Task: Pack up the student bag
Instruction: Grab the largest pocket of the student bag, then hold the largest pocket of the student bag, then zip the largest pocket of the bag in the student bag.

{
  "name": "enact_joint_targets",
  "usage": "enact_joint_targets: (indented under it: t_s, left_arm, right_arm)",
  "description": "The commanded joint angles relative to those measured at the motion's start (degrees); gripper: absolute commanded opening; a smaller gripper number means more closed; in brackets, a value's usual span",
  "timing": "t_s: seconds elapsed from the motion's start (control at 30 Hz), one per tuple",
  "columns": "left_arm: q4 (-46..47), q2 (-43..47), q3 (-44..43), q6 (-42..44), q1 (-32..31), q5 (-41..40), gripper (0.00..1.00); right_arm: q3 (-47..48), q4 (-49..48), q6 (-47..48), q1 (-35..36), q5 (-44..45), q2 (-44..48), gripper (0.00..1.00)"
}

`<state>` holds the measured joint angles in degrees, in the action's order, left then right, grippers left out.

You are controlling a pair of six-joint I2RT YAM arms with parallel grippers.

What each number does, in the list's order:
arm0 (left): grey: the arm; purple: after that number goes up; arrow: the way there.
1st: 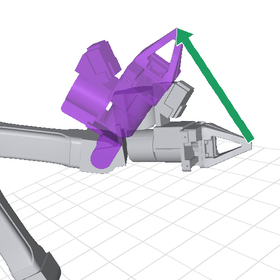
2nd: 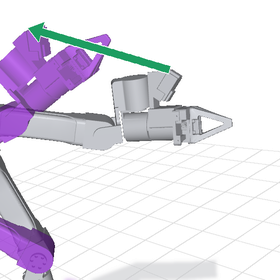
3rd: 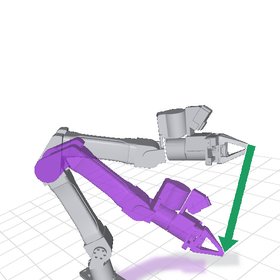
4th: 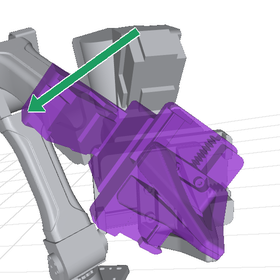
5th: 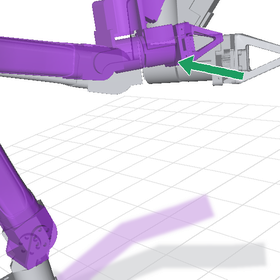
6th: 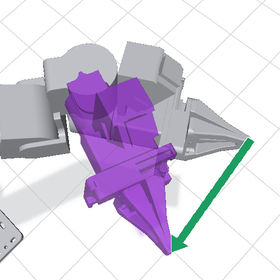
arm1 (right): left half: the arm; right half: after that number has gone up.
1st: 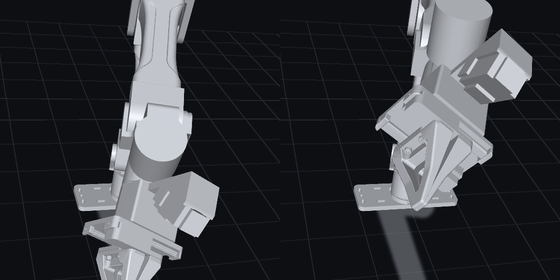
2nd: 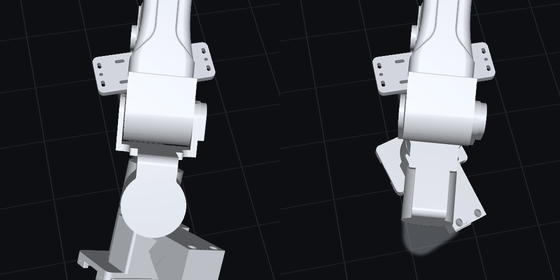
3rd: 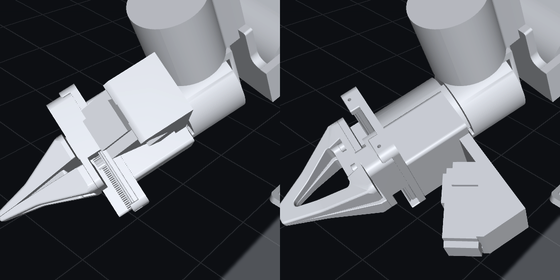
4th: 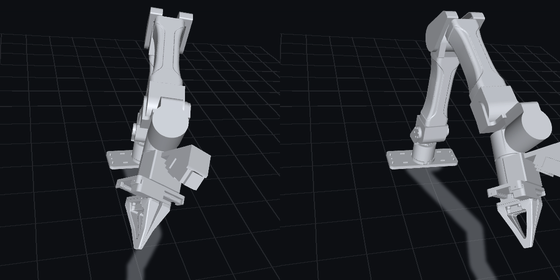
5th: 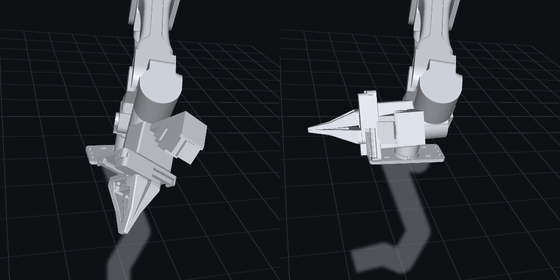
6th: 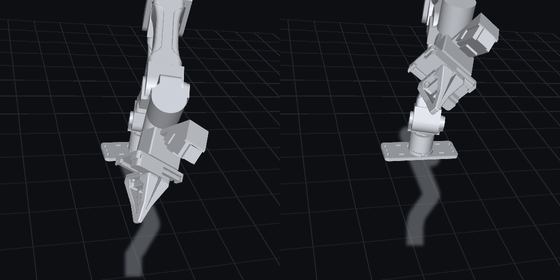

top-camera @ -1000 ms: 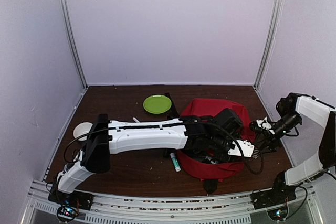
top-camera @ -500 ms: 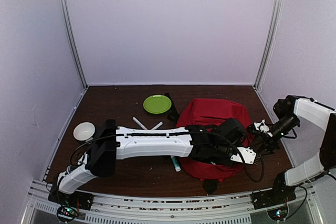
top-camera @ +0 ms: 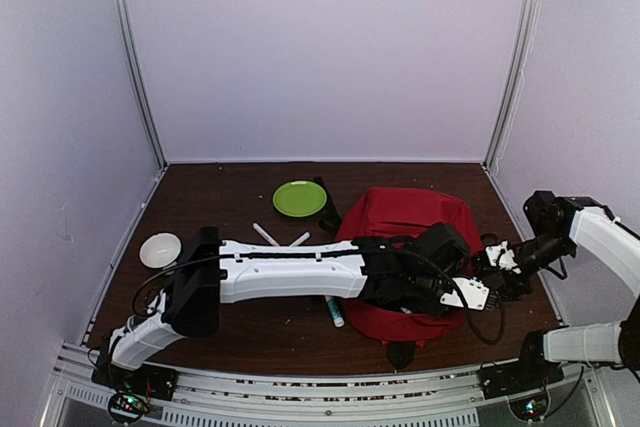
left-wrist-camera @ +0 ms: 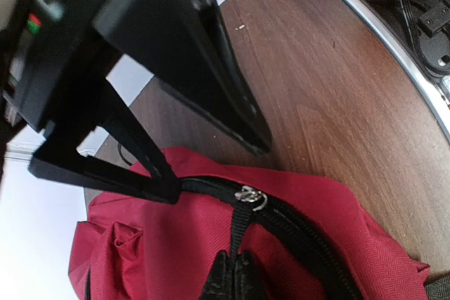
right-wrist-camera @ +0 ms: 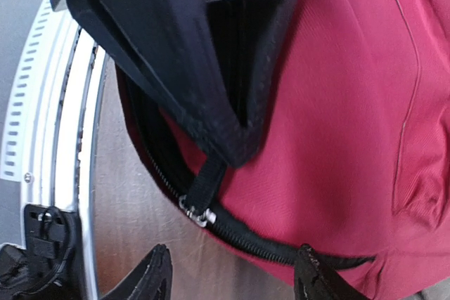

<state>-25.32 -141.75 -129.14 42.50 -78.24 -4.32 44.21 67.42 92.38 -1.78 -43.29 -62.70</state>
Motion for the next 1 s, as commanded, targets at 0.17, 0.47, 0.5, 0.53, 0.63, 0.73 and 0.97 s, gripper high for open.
enact_joint_targets:
  t_s: [0.17, 0.47, 0.5, 0.53, 0.63, 0.73, 0.97]
  left_arm:
    - [6.49, 9.55, 6.0, -2.06, -0.84, -1.69, 0.0]
    - [5.88, 11.45, 8.71, -1.75, -1.04, -3.5, 0.0]
    - [5.4, 11.61, 8.86, -1.81, -1.04, -3.78, 0.0]
    - [4.79, 11.92, 9.09, -1.9, -1.04, -3.97, 0.0]
    - [2.92, 13.79, 11.13, -2.76, -1.04, -4.73, 0.0]
    - [2.83, 17.32, 16.55, -3.77, -1.04, -5.6, 0.0]
    - [2.95, 26.25, 28.53, -8.35, -1.48, -7.84, 0.0]
  right_arm:
    - [-2.29, -6.69, -1.61, 3.22, -1.12, -2.13, 0.58]
    - [-1.61, -7.83, -3.62, 3.04, -2.5, -3.35, 0.08]
    - [-2.11, -8.79, -4.03, 2.91, -2.01, -2.93, 0.04]
    - [-2.71, -9.62, -4.28, 2.66, -1.45, -2.48, 0.0]
    - [-4.46, -11.56, -4.21, 1.29, 0.15, -1.24, 0.0]
    - [-5.43, -11.83, -2.62, -1.19, 1.27, -0.82, 0.0]
    - [-6.73, -14.06, -0.15, -10.49, 2.51, -2.5, 0.0]
